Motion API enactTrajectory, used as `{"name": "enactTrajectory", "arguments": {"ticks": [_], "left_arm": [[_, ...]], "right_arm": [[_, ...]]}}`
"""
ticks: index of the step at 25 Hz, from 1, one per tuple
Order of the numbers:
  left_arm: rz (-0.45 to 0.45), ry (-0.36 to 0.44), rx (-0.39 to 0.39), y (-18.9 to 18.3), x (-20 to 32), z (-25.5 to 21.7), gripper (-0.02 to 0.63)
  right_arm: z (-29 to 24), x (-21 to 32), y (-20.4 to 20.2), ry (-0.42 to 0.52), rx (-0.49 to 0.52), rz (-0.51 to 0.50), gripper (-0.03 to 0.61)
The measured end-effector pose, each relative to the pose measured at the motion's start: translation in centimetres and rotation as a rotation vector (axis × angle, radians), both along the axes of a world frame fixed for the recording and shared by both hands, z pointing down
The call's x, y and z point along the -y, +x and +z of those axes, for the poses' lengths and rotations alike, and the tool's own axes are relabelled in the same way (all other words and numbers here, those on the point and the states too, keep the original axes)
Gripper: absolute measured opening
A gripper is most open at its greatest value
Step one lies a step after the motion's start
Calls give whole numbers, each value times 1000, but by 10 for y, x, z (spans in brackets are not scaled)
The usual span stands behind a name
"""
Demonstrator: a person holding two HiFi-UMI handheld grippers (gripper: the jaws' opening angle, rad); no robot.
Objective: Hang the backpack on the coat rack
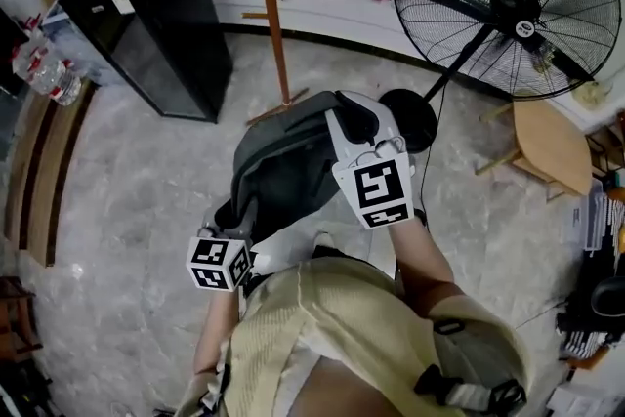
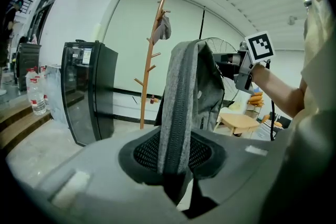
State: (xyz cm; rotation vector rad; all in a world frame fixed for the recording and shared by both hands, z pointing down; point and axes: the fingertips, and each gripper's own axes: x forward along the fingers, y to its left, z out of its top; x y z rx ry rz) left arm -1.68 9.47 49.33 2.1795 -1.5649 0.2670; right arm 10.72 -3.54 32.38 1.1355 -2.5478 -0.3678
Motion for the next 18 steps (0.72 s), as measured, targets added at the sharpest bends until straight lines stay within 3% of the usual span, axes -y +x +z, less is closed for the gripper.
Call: {"name": "enactTrajectory", "arguments": {"ticks": [8,18], "left_arm": [[-75,35,67,1,30,-13,86],[-75,18,54,-11,72,-14,86]], "right_arm": [[-13,32,3,64,15,-58,54],[-11,79,-14,61,6,-59,54]]}}
